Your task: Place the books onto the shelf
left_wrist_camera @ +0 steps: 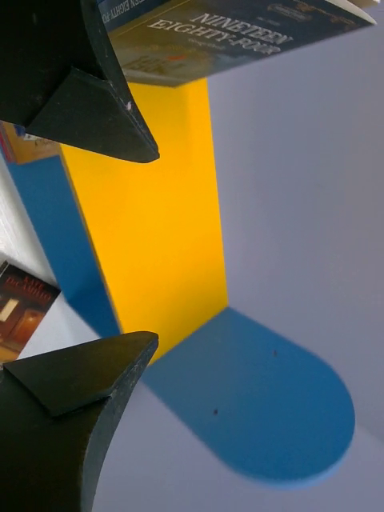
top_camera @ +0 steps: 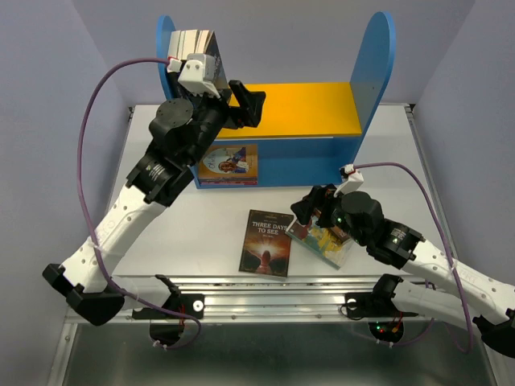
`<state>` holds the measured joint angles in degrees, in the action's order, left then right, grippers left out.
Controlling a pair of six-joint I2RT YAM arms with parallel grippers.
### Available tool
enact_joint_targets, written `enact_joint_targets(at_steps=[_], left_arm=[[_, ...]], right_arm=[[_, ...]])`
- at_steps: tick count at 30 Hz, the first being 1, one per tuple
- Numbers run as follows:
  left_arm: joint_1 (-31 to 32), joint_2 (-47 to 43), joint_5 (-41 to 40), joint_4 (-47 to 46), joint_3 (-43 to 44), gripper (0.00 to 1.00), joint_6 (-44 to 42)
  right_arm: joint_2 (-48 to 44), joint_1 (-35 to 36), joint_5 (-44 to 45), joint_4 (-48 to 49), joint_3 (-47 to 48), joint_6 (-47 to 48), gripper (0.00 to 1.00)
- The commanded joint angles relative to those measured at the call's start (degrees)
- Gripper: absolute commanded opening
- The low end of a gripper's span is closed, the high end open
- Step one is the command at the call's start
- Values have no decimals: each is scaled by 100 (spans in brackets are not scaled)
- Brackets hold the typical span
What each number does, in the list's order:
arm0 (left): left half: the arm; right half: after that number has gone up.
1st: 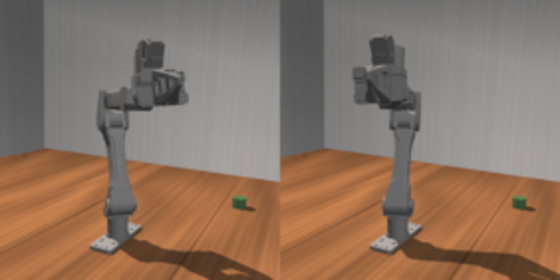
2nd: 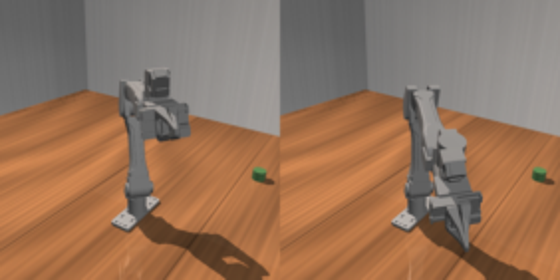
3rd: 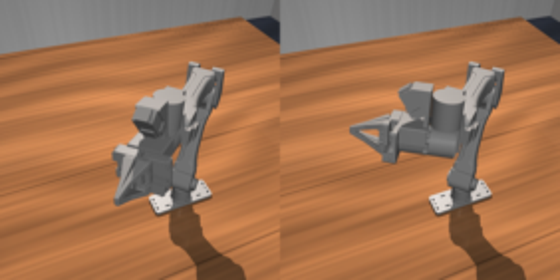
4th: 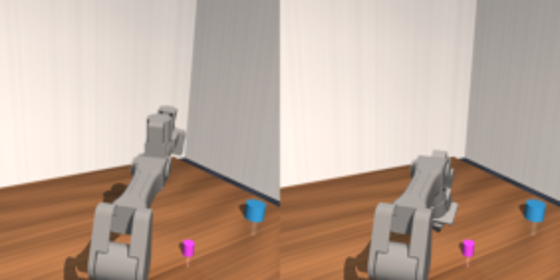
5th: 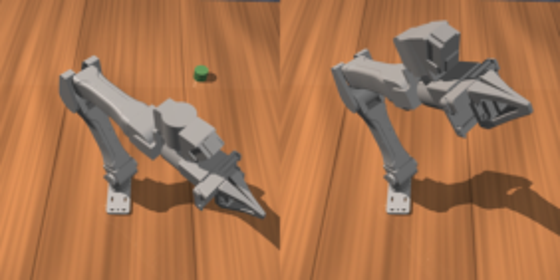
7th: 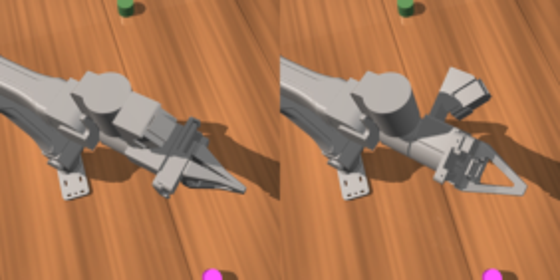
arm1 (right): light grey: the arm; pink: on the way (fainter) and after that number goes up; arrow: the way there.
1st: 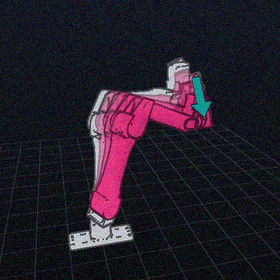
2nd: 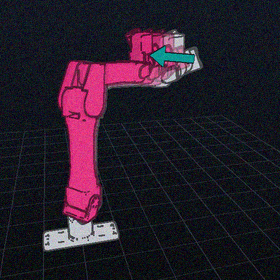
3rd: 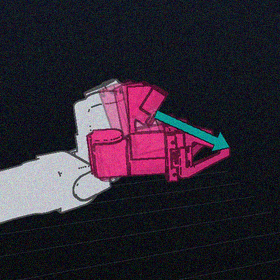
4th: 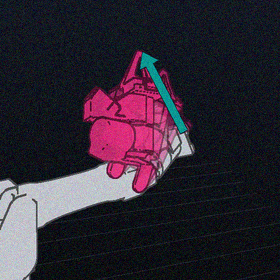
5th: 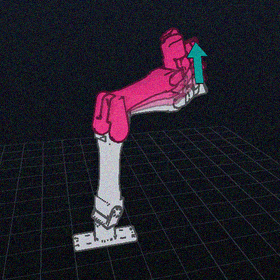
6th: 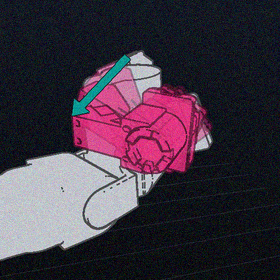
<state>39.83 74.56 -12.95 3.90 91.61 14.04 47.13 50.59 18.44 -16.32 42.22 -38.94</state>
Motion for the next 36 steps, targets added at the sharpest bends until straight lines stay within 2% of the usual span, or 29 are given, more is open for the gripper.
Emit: enact_joint_targets(at_steps=[1, 3, 9, 10, 13, 15, 18, 22, 24, 30, 36], left_arm=[[68, -661, 1241, -65, -624, 99, 317], [86, -1212, 1451, -65, -1108, 99, 809], [270, -2778, 1883, -346, -3611, 99, 2100], [270, -2937, 1901, -338, -3615, 99, 2250], [411, -3430, 1928, -337, -4806, 99, 2734], [446, -3580, 1962, -355, -5187, 99, 3033], [630, -3589, 1910, -741, -5724, 99, 3385], [903, -3432, 1673, -1566, -6452, 99, 3930], [965, -3169, 1507, -2067, -6551, 99, 4062], [1053, -2009, 838, -2437, -6226, 99, 4063], [1061, -902, 715, -2754, -5647, 99, 3940]], right_arm=[[-55, -31, 2, -170, 94, -131, 100], [-20, -31, -50, -284, 59, -245, 100], [-90, -31, 1, -687, -161, -597, 100], [-108, -31, 80, -776, -179, -641, 100], [-12, -31, 467, -1092, -249, -773, 100], [190, -84, 538, -1321, -205, -834, 100], [629, -513, 591, -1462, -223, -879, 100], [674, -1664, 161, -1427, -460, -686, 100], [543, -2227, 134, -1427, -495, -562, 100], [-72, -3631, -630, -1444, -1030, -773, 100], [199, -4855, -1430, -1418, -1496, -817, 100]])
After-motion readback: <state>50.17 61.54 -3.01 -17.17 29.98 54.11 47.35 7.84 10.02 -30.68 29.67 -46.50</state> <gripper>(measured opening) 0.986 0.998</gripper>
